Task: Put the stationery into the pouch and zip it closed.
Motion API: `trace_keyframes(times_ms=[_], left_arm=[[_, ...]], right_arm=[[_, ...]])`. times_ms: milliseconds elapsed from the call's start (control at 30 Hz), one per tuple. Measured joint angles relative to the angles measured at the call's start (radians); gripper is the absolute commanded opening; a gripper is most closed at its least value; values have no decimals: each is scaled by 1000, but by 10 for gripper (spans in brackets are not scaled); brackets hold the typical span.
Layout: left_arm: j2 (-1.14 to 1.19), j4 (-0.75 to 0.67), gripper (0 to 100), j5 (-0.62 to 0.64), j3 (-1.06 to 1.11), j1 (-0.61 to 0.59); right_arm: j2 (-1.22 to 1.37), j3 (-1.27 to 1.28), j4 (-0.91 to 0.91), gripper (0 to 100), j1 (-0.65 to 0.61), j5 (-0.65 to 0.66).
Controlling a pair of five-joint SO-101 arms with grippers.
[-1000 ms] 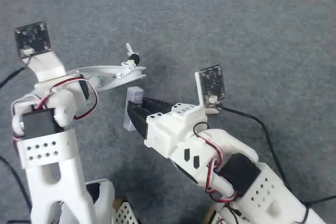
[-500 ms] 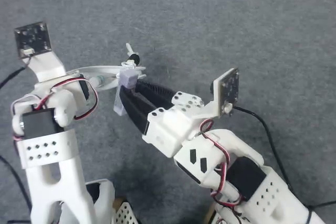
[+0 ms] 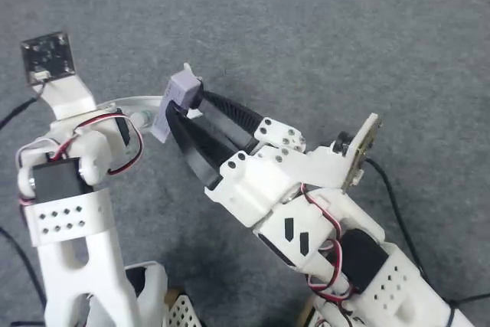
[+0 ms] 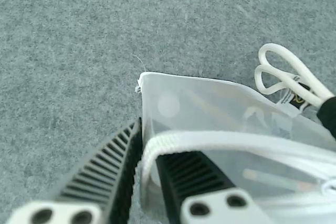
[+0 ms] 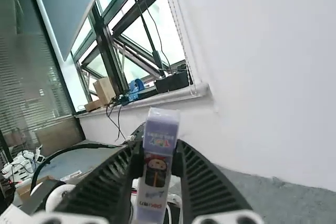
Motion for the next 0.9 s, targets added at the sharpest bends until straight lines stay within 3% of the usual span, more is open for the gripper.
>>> trace_keyframes(times_ms=[200,400,633,900], left_arm=[[0,0,11,0,0,0],[0,0,11,0,0,0],[0,0,11,0,0,0],[0,0,11,0,0,0]], right_arm=[[9,0,-41,6,29,2],[187,0,-204,6,118,2],[387,6,-321,6,120,2],[414,112,-430,6,83,5]])
